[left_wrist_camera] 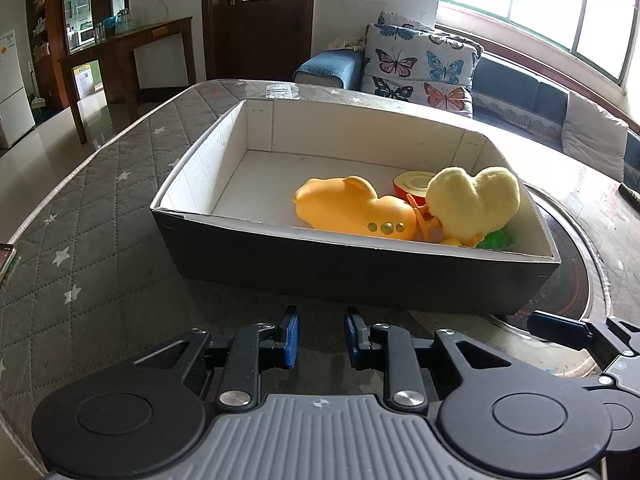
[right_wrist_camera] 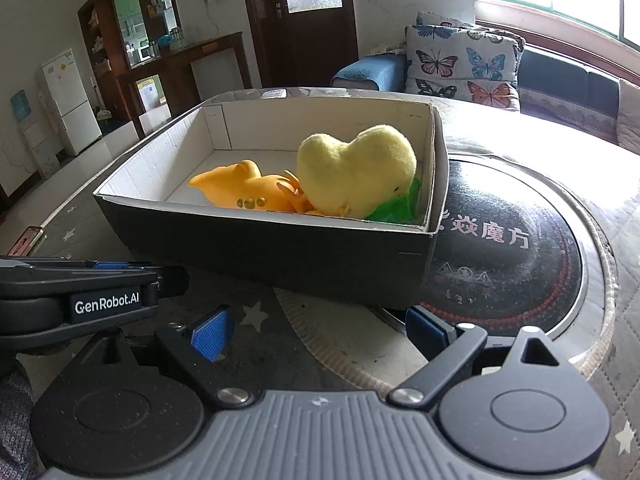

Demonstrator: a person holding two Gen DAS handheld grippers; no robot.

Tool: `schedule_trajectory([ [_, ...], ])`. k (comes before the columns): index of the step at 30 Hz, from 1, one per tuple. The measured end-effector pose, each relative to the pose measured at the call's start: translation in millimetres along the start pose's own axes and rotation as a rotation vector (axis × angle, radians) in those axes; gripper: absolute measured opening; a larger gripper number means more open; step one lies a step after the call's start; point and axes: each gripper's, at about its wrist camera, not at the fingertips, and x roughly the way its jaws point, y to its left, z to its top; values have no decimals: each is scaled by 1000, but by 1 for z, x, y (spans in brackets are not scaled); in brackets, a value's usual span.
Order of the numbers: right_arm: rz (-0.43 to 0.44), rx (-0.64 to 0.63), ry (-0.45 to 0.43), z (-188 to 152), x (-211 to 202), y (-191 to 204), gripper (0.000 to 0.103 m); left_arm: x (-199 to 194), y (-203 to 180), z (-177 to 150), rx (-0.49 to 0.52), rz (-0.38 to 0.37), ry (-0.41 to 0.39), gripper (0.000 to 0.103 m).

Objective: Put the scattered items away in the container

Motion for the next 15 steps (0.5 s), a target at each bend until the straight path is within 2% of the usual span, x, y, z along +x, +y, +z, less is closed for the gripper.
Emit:
schedule_trajectory([
  [15, 2, -3, 16, 5, 10, 3, 94, 8, 3, 3, 9, 13, 16, 26],
])
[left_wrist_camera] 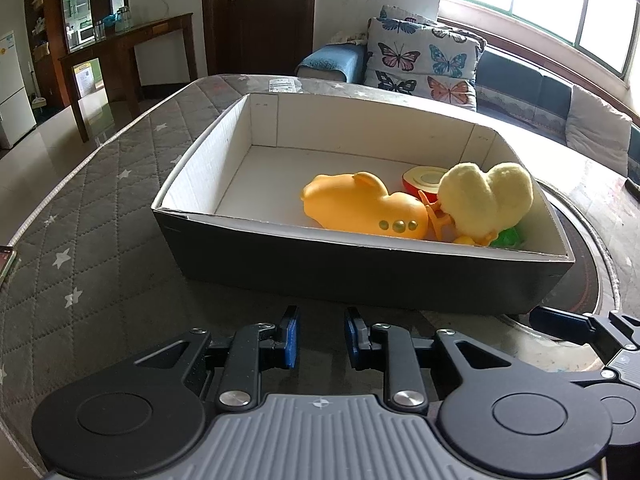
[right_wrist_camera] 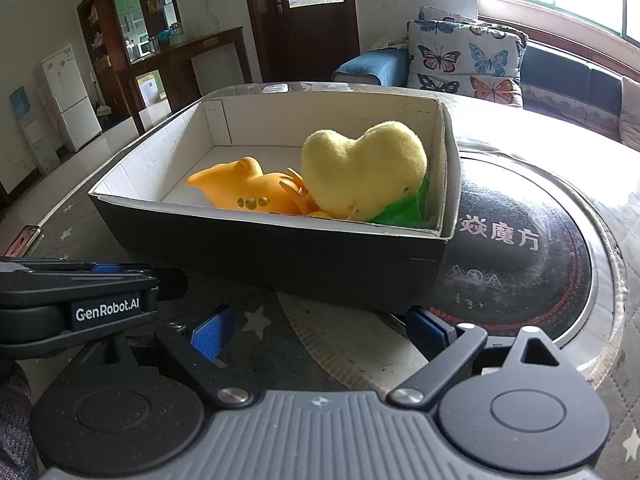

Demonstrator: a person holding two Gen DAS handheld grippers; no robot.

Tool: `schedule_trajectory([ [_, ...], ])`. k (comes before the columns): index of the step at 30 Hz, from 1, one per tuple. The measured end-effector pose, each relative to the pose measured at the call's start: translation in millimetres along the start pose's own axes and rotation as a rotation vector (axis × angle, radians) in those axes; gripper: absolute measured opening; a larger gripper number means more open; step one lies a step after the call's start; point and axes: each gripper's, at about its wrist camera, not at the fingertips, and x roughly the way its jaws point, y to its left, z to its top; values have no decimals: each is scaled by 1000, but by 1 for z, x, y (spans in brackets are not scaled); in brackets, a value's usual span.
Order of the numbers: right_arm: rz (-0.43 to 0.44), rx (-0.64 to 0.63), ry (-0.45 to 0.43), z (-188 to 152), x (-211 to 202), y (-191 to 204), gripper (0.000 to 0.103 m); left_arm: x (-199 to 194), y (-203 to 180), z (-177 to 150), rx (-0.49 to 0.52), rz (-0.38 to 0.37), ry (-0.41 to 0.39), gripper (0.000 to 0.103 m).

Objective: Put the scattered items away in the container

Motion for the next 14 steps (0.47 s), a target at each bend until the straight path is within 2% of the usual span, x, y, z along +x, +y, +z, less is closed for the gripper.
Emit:
schedule_trajectory([
  [14, 0, 2, 9, 2, 6, 0, 94, 6, 0, 3, 4, 17, 3, 26],
])
